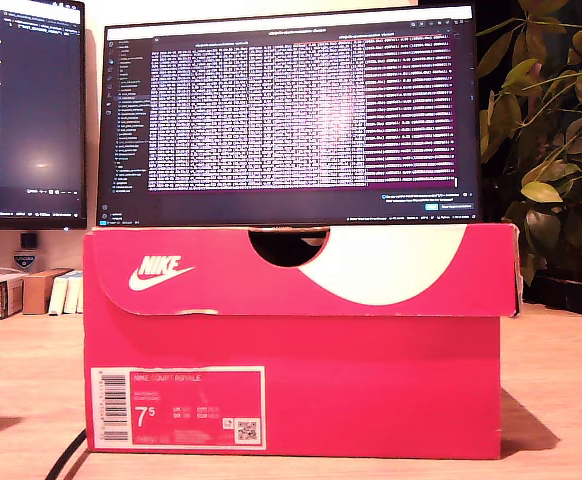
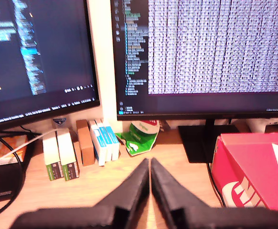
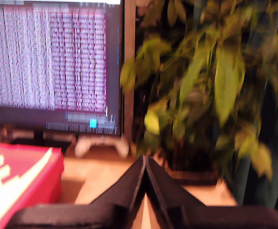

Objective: Close the red shoebox by pushing the lid with your left arm and holding the box in place with your right arm

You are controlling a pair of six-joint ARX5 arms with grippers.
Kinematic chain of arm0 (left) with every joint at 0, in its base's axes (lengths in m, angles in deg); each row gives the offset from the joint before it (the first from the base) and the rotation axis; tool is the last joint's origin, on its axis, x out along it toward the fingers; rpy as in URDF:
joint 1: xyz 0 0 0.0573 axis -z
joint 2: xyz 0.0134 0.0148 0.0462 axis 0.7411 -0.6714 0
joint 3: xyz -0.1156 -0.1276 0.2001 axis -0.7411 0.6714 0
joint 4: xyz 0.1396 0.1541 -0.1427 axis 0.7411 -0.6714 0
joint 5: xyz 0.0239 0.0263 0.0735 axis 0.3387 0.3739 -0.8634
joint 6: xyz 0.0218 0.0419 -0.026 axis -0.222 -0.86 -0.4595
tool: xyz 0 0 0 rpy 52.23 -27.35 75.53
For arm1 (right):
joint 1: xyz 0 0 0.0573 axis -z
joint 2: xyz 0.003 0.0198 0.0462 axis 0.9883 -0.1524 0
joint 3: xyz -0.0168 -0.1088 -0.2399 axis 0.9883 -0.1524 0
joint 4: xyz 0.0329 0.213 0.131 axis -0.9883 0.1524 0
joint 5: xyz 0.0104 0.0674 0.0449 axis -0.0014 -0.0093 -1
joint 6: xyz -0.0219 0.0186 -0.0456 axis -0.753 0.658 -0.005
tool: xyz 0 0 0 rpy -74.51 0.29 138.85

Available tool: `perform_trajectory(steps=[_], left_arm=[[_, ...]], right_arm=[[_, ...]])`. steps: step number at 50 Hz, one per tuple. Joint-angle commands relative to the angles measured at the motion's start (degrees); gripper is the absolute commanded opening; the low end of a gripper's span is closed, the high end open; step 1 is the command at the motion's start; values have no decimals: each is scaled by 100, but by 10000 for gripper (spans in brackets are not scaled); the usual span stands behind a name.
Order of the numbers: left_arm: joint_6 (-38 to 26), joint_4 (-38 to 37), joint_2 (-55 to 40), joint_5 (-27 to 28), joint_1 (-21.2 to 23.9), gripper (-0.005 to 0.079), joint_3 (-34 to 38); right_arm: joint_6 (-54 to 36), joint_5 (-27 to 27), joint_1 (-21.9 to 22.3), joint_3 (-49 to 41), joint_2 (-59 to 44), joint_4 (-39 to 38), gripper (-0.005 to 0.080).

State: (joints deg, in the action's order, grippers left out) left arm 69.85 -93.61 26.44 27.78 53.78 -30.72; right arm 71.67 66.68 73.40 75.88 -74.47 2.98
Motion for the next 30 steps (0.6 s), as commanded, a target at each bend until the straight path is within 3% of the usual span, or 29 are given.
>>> perform_trajectory(steps=[1,12,18,30], left_arm=[[4,42,2,46,-4,-19,205],[247,321,219,129,42,-19,708],[256,321,435,127,94,-19,778],[96,400,531,125,125,-19,815]], right_arm=[[57,48,37,-37,175,-24,-12],[105,68,37,-63,531,332,-12],[625,365,37,-76,533,323,-12],[518,361,35,-601,533,-533,-12]])
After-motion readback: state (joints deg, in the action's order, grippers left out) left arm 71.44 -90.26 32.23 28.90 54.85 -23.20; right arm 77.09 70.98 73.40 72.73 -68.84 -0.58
